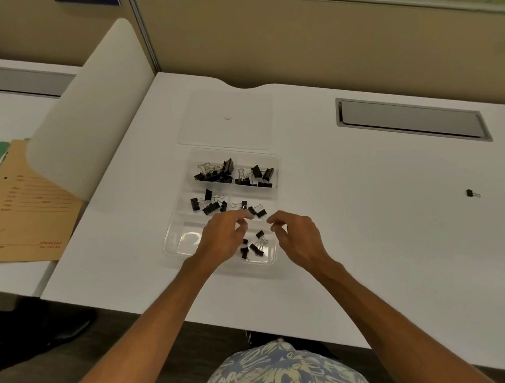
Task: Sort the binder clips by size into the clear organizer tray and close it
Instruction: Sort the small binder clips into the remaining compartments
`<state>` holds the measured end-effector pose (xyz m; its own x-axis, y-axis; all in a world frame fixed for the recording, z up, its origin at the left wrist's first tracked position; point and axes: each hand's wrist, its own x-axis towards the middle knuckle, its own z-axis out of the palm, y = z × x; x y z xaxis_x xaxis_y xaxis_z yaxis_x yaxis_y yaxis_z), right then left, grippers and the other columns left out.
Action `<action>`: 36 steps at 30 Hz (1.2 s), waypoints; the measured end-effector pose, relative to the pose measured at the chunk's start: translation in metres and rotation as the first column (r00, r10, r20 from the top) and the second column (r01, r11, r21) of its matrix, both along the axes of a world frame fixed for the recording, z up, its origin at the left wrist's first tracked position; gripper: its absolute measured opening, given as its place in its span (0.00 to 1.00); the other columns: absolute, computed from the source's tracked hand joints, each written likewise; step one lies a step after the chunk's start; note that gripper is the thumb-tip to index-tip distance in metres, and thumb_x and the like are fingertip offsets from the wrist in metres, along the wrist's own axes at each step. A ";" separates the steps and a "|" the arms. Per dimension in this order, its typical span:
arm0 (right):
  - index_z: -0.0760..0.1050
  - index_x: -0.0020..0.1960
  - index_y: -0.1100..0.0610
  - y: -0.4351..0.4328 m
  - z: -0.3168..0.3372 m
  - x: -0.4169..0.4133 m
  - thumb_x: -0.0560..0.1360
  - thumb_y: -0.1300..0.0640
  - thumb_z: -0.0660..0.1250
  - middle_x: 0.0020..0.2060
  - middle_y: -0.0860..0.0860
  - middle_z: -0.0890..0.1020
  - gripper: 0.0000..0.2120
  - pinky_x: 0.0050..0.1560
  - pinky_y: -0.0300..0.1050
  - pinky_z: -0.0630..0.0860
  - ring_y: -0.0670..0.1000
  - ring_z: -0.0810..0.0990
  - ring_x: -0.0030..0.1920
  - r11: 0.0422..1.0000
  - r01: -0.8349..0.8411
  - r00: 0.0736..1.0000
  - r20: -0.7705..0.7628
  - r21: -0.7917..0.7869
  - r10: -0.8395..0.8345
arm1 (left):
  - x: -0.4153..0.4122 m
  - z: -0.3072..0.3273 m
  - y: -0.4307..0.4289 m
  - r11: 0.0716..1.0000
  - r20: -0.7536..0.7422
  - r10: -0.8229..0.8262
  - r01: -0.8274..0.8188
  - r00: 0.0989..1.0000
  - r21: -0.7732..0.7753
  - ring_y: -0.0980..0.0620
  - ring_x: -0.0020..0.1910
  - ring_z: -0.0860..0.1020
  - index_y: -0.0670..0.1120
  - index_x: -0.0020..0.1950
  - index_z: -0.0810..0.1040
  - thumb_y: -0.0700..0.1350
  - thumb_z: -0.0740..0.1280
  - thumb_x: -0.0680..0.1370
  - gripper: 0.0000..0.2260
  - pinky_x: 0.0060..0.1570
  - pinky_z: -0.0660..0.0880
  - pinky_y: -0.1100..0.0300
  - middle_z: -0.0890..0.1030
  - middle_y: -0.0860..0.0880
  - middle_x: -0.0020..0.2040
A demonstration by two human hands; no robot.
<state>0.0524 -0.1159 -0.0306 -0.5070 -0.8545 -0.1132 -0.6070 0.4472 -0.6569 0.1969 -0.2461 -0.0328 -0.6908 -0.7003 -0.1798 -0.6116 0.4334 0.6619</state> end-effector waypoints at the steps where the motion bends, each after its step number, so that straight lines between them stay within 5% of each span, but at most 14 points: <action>1: 0.80 0.56 0.51 0.004 0.000 -0.004 0.80 0.59 0.63 0.48 0.46 0.85 0.10 0.45 0.43 0.77 0.45 0.80 0.39 0.999 0.027 1.000 0.010 -0.027 -0.027 | -0.004 0.002 0.001 1.000 -0.020 0.000 -0.001 1.000 -0.011 0.59 0.35 0.77 0.53 0.60 0.81 0.43 0.65 0.80 0.11 0.45 0.79 0.58 0.83 0.53 0.52; 9: 0.80 0.53 0.51 0.044 0.001 -0.040 0.79 0.59 0.63 0.46 0.47 0.84 0.09 0.45 0.48 0.81 0.45 0.78 0.35 0.972 0.216 0.975 0.067 -0.093 -0.211 | -0.052 0.019 0.032 0.995 -0.081 -0.093 0.090 0.992 -0.042 0.58 0.39 0.78 0.51 0.60 0.80 0.45 0.64 0.79 0.11 0.45 0.79 0.56 0.81 0.56 0.45; 20: 0.80 0.52 0.49 0.122 0.000 -0.117 0.79 0.58 0.63 0.43 0.44 0.82 0.08 0.44 0.51 0.82 0.46 0.81 0.32 0.941 0.329 0.941 0.108 -0.080 -0.320 | -0.134 0.024 0.097 0.974 -0.078 -0.225 0.221 0.971 -0.049 0.59 0.44 0.79 0.53 0.58 0.79 0.47 0.65 0.79 0.09 0.50 0.78 0.53 0.81 0.57 0.49; 36: 0.80 0.51 0.49 0.267 -0.001 -0.294 0.78 0.58 0.63 0.40 0.42 0.81 0.08 0.43 0.52 0.82 0.47 0.82 0.31 0.942 0.328 0.940 0.124 -0.066 -0.318 | -0.297 0.011 0.229 0.995 -0.044 -0.092 0.089 0.995 -0.053 0.57 0.49 0.78 0.55 0.58 0.78 0.48 0.65 0.79 0.08 0.51 0.77 0.56 0.80 0.58 0.51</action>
<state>-0.2417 0.1510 -0.0320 -0.7458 -0.6556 -0.1181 -0.3612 0.5469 -0.7553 -0.1003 -0.0174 -0.0223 -0.7584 -0.6421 -0.1118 -0.5376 0.5193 0.6644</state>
